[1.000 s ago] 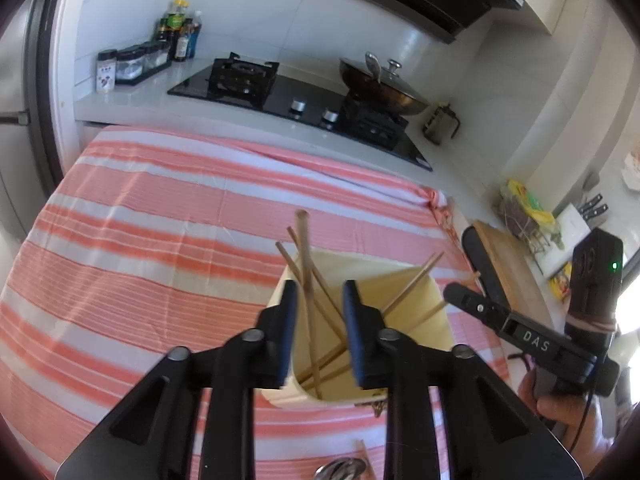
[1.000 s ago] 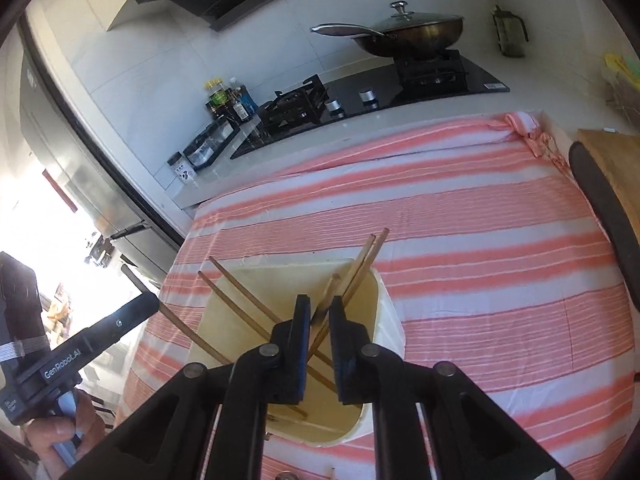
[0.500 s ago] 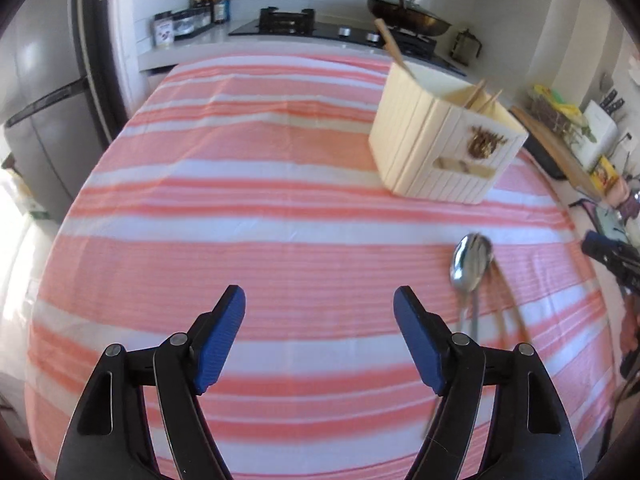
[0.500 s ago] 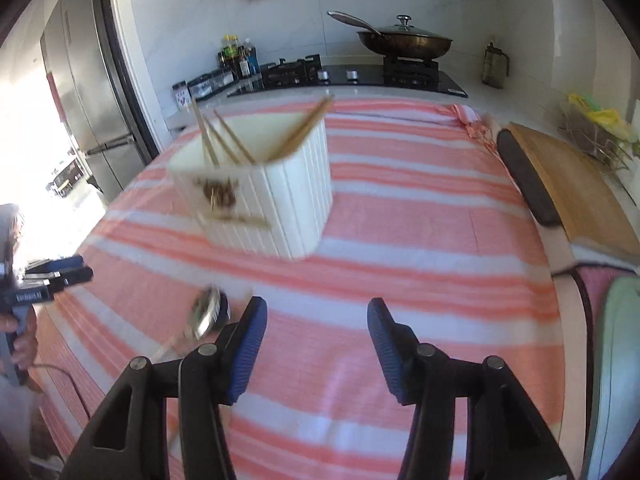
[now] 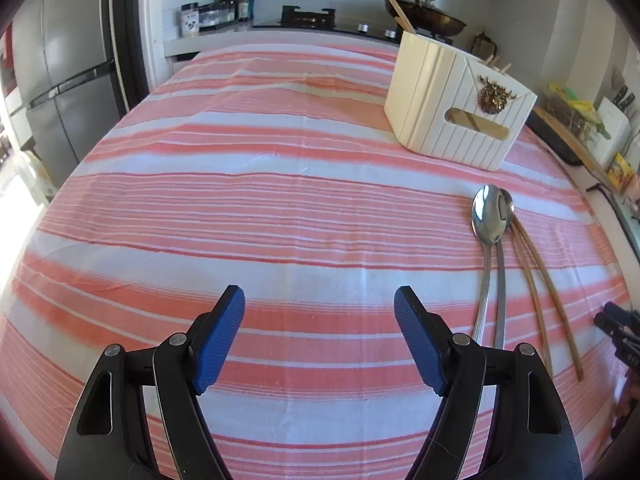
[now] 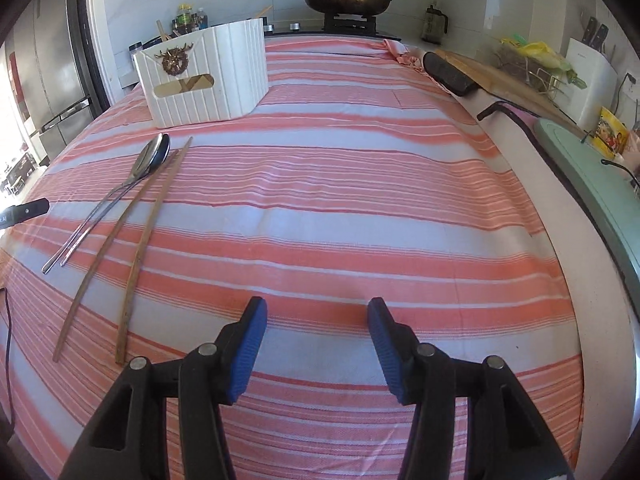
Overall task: Organize utensils
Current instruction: 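Withdraw both open tools from the basket back over the table, then grasp a metal spoon by its handle with the left tool while the right tool grasps a chopstick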
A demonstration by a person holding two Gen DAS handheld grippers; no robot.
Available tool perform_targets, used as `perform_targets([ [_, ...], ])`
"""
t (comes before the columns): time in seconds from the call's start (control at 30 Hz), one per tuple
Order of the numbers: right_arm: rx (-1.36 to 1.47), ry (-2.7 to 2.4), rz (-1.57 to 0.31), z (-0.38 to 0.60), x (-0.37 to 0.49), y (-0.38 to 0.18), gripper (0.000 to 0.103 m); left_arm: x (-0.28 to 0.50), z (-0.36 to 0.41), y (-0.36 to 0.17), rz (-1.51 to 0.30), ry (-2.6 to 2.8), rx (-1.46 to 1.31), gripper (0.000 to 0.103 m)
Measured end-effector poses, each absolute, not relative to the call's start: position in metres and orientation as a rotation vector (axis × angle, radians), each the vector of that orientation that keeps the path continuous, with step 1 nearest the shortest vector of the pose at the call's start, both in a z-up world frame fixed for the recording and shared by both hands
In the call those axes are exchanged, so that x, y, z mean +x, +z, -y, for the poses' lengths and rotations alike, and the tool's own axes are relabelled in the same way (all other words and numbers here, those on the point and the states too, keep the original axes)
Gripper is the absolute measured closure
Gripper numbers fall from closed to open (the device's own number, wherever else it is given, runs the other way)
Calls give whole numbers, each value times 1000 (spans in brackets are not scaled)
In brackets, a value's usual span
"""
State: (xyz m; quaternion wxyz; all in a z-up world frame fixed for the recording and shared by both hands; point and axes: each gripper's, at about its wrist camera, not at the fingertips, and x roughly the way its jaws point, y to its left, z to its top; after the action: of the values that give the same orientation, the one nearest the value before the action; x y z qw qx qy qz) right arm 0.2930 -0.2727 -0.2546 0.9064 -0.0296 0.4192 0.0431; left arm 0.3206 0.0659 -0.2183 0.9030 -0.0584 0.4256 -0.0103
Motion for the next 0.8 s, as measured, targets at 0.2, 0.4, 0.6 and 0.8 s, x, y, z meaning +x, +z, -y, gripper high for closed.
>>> perform_targets([
  [0.2, -56, 87, -858, 274, 295, -256, 49, 311, -65, -220, -877, -32, -117, 24],
  [0.4, -43, 92, -856, 275, 295, -256, 49, 310, -52, -218, -889, -93, -95, 24],
  [0.6, -54, 85, -857, 273, 295, -256, 48, 315, -18, -205, -895, -281, -13, 24],
  [0.8, -60, 84, -856, 273, 295, -256, 48, 344, 24, -211, -921, -328, 104, 25],
])
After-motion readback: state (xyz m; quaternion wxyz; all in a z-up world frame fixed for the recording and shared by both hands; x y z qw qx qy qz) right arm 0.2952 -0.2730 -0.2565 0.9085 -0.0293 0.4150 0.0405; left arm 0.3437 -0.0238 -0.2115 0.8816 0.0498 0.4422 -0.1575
